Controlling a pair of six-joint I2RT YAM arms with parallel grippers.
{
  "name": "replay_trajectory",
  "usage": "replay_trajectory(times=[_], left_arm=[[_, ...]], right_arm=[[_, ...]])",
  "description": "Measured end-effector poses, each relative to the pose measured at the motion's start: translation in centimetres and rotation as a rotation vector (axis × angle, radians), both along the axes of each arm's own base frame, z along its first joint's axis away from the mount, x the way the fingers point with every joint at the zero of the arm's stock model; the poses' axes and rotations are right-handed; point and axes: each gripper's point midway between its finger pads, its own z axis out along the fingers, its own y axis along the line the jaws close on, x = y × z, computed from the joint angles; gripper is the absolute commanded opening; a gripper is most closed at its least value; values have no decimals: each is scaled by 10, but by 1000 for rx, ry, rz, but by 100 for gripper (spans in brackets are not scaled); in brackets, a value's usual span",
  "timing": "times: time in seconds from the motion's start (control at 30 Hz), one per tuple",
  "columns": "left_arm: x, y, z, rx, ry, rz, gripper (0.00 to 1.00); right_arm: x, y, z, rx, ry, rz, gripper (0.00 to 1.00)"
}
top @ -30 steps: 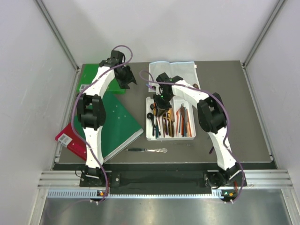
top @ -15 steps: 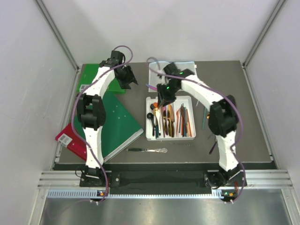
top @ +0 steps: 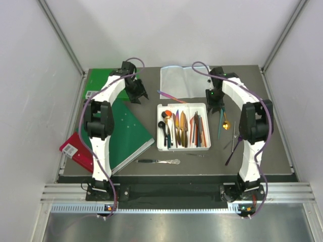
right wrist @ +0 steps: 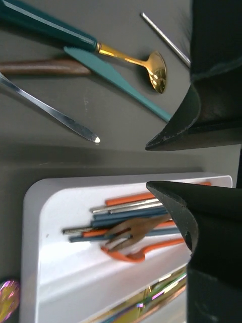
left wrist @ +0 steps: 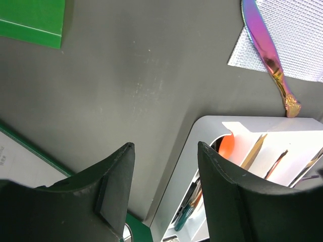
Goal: Sort the eating utensils into containers
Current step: Place the spoon in the storage box, then pick up the knife at the center of the board.
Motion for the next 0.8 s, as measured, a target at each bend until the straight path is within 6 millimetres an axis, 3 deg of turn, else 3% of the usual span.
replay_trajectory(times=[0.17, 0.33, 0.63, 0.8], left_arm=[[2, 3, 4, 15, -8, 7, 58], [9, 3, 16, 17, -39, 11, 57], [8, 3, 16, 17, -32, 11, 57], [9, 3, 17, 16, -35, 10, 57]], right_arm=[[-14, -7, -31, -24, 98, -9, 29], [-18, -23, -39, -34, 122, -39, 31], [-31, -38, -49, -66, 152, -55, 31], [-28, -43, -45, -78, 132, -65, 31]])
